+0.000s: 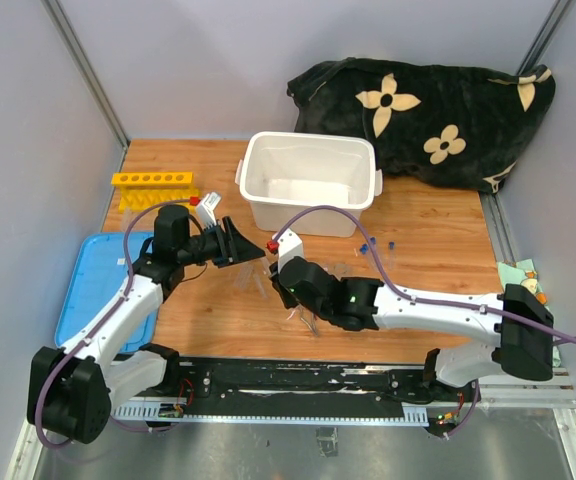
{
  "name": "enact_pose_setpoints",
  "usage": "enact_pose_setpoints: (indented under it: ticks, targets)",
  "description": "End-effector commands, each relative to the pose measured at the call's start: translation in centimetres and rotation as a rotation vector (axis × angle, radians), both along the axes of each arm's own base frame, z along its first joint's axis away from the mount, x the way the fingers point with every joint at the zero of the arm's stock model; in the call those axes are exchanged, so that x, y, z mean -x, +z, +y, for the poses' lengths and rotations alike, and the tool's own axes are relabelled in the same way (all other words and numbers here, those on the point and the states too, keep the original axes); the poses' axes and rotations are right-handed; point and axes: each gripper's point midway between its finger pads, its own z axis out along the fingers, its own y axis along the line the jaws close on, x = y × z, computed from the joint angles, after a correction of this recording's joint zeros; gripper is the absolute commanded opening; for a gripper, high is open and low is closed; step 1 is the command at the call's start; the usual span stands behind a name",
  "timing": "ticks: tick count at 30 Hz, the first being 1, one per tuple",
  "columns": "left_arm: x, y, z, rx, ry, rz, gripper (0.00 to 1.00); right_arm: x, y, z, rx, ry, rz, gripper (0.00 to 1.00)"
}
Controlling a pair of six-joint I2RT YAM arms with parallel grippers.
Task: Organize the chemistry lab equipment
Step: Pick up the test tube at the center of the board.
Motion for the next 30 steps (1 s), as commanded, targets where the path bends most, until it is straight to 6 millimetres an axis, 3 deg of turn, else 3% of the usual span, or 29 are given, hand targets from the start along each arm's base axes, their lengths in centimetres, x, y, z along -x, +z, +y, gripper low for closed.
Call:
enact_pose_setpoints:
  ticks: [1, 10, 30]
  targets:
    - [-0.12, 1.36, -0.17, 0.01, -0.026, -0.04, 0.49, -0.42, 1.35, 1.12, 0.001, 0.005, -0.048, 0.01]
    - [0.06, 2.07, -0.09, 0.006, -0.031, -0.054, 0.46, -0.67, 0.96, 1.8, 0.016, 0.01, -0.049, 0.01]
    - [0.25, 1.66, -0.06, -0.004, -0.037, -0.035, 0.4, -1.24, 0.87, 1.5, 0.034, -0.017, -0.071, 0.0]
